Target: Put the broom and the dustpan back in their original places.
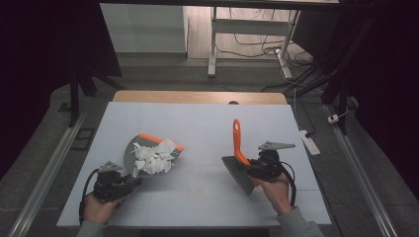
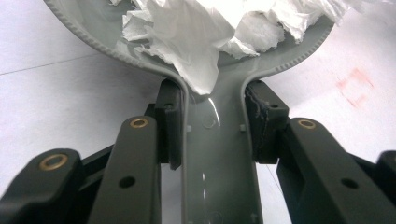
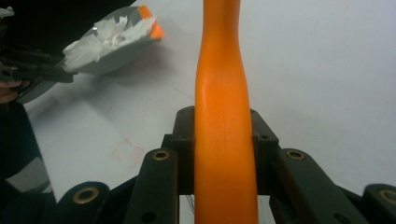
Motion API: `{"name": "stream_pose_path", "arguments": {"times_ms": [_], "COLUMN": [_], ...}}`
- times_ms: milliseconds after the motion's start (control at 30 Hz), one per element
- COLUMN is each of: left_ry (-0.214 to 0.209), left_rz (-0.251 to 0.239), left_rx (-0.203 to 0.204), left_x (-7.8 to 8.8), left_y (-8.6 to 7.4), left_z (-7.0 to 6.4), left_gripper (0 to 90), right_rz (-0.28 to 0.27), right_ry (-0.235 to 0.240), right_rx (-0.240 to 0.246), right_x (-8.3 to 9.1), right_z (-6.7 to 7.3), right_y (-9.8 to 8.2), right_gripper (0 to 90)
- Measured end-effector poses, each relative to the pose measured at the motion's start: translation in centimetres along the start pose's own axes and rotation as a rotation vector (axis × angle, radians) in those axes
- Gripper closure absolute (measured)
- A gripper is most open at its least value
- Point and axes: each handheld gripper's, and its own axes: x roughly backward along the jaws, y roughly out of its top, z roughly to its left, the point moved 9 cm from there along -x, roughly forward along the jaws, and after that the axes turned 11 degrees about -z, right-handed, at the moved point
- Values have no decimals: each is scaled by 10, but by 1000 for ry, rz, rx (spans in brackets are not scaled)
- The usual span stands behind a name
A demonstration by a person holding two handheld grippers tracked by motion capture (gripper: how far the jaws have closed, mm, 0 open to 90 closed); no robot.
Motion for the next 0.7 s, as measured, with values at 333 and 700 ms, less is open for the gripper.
{"name": "stream_pose_path", "arguments": {"times_ms": [333, 700], "left_ry": [115, 191], "left_rz": [-21, 25], "left_rx": [111, 98], "left_x": [-13, -34], "left_y": [0, -4], "left_z": [10, 13], "left_gripper": [613, 613], "right_rz": [63, 120], "right_ry": [32, -13], "right_rx": [-60, -164], "right_x": [-3, -5], "right_z": [-7, -35], "right_y": [-17, -31], "right_gripper": [700, 700]}}
